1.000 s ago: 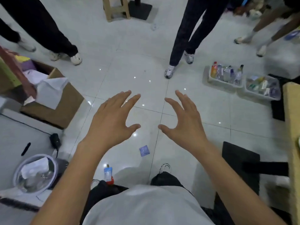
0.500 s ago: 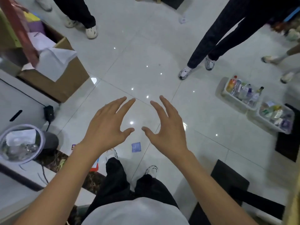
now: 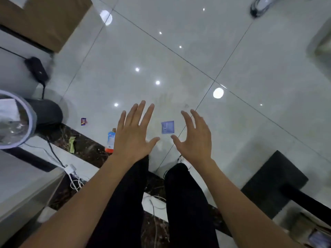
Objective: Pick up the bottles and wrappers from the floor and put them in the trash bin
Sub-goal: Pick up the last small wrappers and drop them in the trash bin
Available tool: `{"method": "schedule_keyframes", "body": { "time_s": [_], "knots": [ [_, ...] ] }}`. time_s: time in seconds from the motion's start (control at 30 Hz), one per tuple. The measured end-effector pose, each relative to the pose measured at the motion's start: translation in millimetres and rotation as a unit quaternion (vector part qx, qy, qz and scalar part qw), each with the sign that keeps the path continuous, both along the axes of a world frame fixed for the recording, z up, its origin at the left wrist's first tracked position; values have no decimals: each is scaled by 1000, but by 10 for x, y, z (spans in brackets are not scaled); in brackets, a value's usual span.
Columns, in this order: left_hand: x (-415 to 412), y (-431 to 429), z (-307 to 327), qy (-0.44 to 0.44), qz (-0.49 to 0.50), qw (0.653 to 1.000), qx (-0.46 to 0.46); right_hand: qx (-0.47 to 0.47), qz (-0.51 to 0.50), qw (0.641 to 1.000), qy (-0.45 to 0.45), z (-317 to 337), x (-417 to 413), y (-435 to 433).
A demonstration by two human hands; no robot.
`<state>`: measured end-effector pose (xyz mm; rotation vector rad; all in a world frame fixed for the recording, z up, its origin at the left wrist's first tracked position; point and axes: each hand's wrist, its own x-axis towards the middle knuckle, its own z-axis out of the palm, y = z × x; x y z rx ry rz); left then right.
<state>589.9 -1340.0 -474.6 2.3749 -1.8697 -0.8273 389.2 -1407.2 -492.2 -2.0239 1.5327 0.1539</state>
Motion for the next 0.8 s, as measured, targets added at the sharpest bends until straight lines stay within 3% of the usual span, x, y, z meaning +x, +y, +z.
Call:
{"method": "schedule_keyframes", "body": {
  "time_s": [0.27, 0.43, 0.6, 0.8],
  "knots": [
    [-139, 197, -2356, 21, -7, 999, 47, 97, -11, 995, 30, -2868, 36, 345],
    [-108, 403, -3341, 33, -52, 996, 57, 116, 28, 988, 98, -4349, -39, 568],
    [24, 535, -3769, 52, -33, 996, 69, 86, 27, 989, 120, -4993, -62, 579],
    [27, 604, -3751, 44, -27, 996, 79, 109, 79, 988, 77, -5051, -141, 726]
  ]
}}
